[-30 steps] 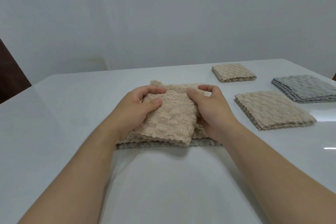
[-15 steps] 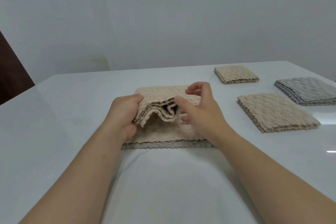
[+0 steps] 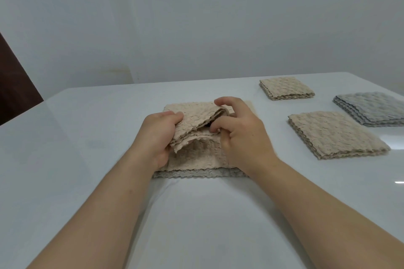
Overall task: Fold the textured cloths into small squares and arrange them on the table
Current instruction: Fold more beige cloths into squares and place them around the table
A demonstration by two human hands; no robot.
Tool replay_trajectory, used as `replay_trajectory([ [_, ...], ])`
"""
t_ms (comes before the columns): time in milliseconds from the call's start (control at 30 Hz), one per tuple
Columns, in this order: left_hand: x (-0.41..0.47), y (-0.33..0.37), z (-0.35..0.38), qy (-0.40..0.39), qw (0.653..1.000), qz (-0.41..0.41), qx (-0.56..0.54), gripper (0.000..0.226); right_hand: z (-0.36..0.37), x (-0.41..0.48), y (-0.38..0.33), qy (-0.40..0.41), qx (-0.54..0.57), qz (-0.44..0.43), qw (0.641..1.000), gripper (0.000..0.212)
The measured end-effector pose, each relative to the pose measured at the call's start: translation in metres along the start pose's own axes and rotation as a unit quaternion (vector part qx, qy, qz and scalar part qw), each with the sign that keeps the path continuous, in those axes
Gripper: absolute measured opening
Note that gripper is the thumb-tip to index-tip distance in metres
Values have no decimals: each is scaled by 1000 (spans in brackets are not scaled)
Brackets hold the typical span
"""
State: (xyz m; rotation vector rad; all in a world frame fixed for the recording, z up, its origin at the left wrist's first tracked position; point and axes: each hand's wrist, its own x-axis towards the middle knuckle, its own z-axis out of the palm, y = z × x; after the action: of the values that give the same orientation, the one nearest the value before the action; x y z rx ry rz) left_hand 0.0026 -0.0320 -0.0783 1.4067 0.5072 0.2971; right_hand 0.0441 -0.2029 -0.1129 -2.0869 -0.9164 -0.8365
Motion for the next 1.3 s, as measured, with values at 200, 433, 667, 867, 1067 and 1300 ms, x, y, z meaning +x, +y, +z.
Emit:
replay_trajectory([
  [200, 2, -1, -1, -24, 1000, 3, -5, 40, 3, 2, 2, -89, -25, 112, 989, 26],
  [433, -3, -4, 6, -51, 998, 26, 15, 50, 4, 3, 5, -135, -71, 147, 977, 26],
  [667, -7, -6, 8, -46, 996, 61, 40, 78, 1, 3, 1, -249, -172, 168, 938, 30],
  [867, -2, -5, 5, -27, 999, 23, 22, 54, -10, 7, 0, -294, -209, 142, 922, 34],
  [1067, -5, 1, 3, -20, 1000, 8, -6, 49, -12, 4, -3, -292, -251, 136, 913, 36],
  [1300, -5, 6, 1, -12, 999, 7, -38, 47, -10, 4, -9, -308, -234, 167, 907, 56],
])
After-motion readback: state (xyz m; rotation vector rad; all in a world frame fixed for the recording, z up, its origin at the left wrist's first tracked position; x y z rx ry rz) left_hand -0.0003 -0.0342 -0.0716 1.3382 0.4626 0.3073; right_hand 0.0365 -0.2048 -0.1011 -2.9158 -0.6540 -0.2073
